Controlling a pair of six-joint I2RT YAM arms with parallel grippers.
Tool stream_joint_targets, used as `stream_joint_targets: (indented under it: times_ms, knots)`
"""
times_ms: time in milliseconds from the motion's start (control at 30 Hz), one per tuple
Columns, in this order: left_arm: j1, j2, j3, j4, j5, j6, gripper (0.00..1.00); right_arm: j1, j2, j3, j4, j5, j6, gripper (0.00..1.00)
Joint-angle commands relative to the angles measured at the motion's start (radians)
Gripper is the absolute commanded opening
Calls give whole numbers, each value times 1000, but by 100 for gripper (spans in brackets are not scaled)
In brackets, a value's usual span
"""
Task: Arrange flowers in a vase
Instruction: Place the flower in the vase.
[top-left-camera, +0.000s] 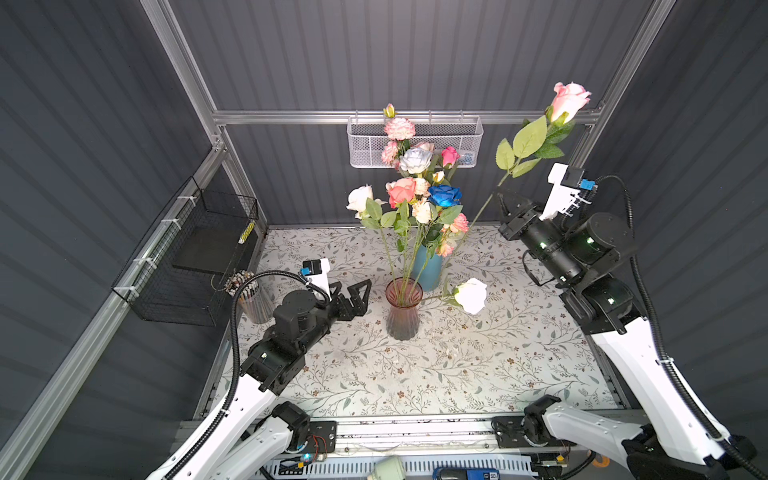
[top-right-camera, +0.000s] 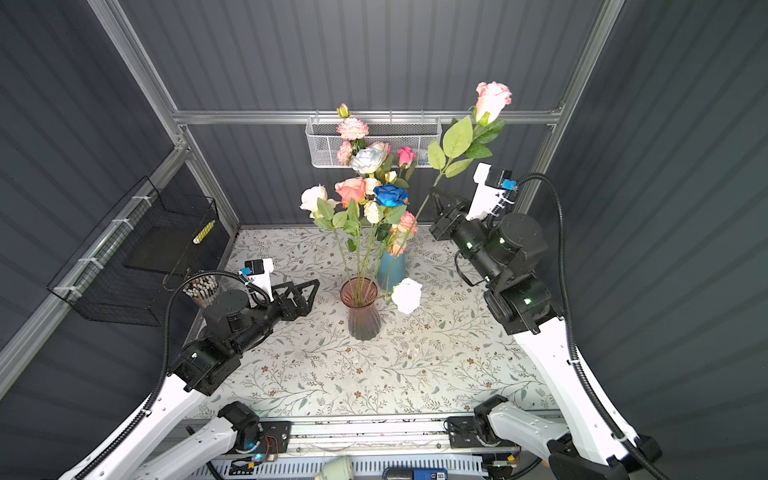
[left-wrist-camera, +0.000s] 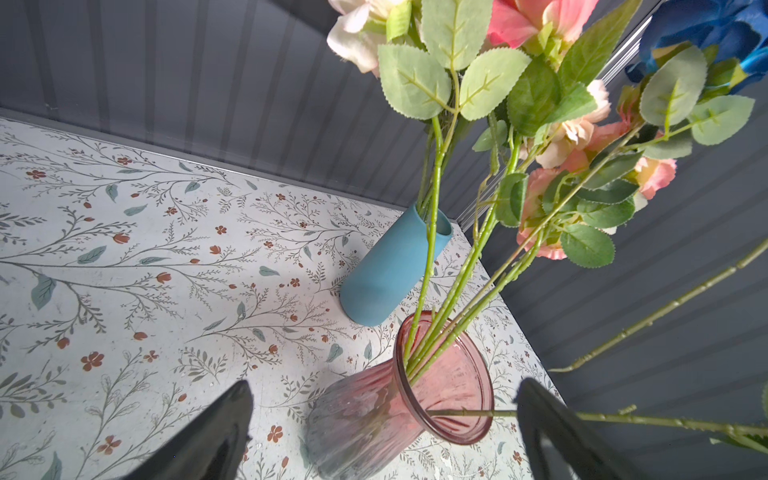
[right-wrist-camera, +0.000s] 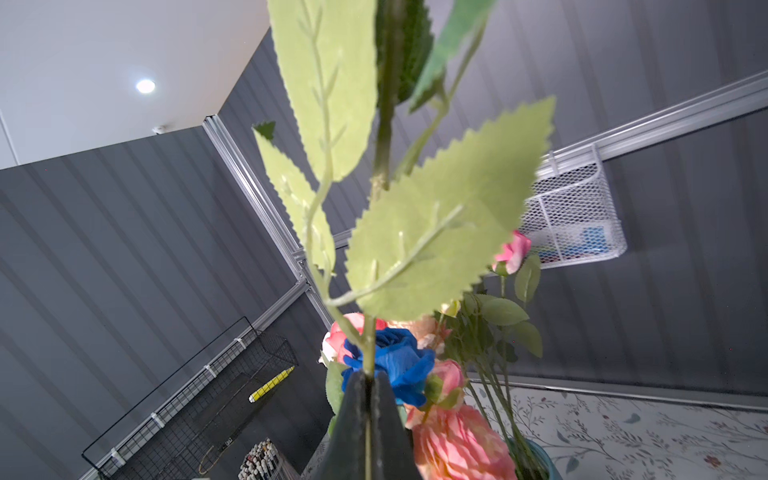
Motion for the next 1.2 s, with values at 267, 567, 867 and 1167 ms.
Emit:
stream_joint_targets:
  times_ms: [267, 567, 867, 1167]
  knots:
    - [1, -15, -18, -12, -25, 18, 99, 126, 134, 27, 123, 6, -155, 0]
    - [1, -25, -28, -18, -38, 29, 100, 216, 189, -41, 161, 10, -240, 1]
    - [1, -11, -38, -6, -34, 28, 99, 300, 173, -137, 140, 62, -293, 12]
    - [1, 22, -41, 18, -17, 16, 99, 324, 138, -174, 117, 102, -310, 27]
